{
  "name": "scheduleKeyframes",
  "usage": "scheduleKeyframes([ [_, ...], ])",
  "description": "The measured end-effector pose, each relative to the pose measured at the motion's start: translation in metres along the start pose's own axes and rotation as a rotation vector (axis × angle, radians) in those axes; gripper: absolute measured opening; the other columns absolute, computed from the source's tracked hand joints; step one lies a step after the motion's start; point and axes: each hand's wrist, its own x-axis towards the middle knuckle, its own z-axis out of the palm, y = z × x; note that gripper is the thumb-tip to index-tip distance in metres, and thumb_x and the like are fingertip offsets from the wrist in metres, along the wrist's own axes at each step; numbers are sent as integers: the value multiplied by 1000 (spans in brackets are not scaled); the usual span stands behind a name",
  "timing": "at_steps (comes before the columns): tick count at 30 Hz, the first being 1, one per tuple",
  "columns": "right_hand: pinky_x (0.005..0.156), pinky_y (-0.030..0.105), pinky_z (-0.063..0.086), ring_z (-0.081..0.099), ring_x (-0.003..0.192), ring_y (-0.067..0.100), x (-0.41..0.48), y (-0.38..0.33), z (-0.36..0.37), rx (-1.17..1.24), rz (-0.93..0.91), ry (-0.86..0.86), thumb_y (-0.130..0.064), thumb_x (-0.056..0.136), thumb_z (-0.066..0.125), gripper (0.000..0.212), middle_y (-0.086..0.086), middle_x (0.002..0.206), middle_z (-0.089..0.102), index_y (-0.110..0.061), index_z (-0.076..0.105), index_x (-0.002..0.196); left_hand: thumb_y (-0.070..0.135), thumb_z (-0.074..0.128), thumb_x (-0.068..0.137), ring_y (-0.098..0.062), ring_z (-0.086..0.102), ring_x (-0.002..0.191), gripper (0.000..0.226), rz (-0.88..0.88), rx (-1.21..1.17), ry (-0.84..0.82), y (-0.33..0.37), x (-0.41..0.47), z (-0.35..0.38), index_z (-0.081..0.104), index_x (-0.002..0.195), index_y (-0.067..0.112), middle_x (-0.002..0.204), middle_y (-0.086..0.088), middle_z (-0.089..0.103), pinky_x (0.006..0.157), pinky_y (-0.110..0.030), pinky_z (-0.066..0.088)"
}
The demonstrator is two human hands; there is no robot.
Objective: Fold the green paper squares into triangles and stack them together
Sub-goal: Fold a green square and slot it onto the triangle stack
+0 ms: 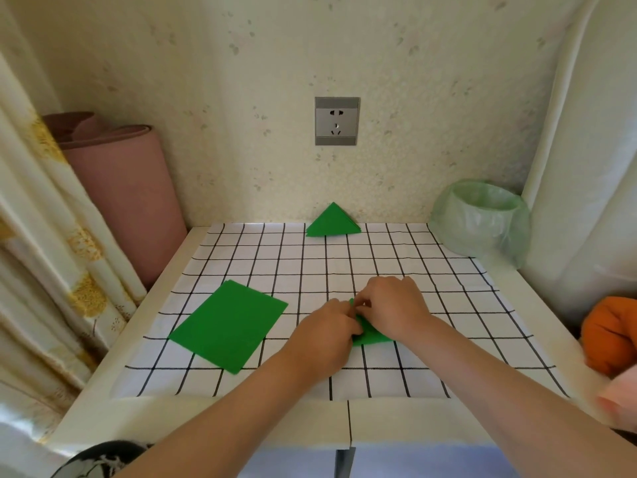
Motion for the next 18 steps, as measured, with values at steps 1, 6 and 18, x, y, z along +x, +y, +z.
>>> scheduleKeyframes([
  [1, 81, 35, 30, 58, 97, 19, -1, -1, 0, -9, 0, 4, -40, 97, 50, 23, -9, 101, 63, -42, 71, 105, 5, 46, 92, -24, 49, 105, 34, 8, 15, 5, 1, -3, 1, 71, 113, 17, 111, -4, 60, 78, -41, 49],
  [6, 79, 35, 27, 58, 96, 22, -4, -1, 0, -12, -8, 2, -38, 99, 48, 24, -7, 101, 63, -40, 72, 103, 9, 46, 90, -25, 52, 102, 32, 35, 20, 65, 9, -17, 4, 75, 104, 11, 108, -6, 63, 74, -39, 50],
  [18, 82, 38, 31, 51, 96, 22, -20, -3, 3, -185, -174, 150, -32, 96, 53, 21, -6, 99, 62, -34, 74, 96, 16, 43, 83, -27, 57, 84, 31, 75, 78, 146, 17, -36, 11, 73, 88, 10, 89, -5, 62, 55, -36, 53],
])
